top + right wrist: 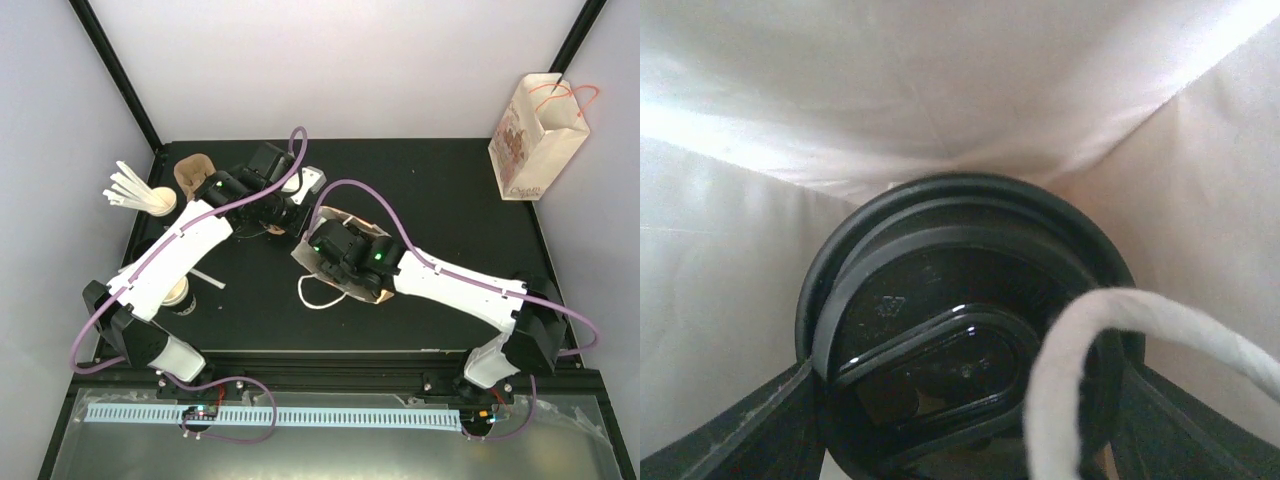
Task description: Pack the takeout coffee
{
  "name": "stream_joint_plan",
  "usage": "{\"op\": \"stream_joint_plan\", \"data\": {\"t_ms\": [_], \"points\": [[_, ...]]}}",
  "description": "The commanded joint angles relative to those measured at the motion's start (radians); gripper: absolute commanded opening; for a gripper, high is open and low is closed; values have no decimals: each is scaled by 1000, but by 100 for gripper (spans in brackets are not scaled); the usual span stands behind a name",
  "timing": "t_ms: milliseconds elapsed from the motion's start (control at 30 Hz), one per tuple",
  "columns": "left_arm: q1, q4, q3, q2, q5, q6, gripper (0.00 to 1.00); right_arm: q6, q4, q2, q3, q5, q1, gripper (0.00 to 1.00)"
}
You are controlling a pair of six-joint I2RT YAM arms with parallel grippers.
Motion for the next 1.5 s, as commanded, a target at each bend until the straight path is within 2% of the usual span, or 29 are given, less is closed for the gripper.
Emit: {"op": "stream_joint_plan", "data": {"t_ms": [0,133,400,800,1133,1467], "points": [[-7,-17,-14,-10,3,4,1,11,18,45,23,47,-18,44],[-6,-17,-25,-8,-2,-3,2,38,-26,79,34,62,-37,43],[4,-23,-35,-8,-22,-26,2,17,47,97,9,53,-43,43],[17,-22,-56,-16,-10,-38,2,11,68,210,73,30,-59,43],[25,-23,-50,-10,0,-34,2,63,-32,254,92,110,-66,42],[37,-29,-43,-11,-8,-39,1,96,-110,270,103,106,-71,42]]}}
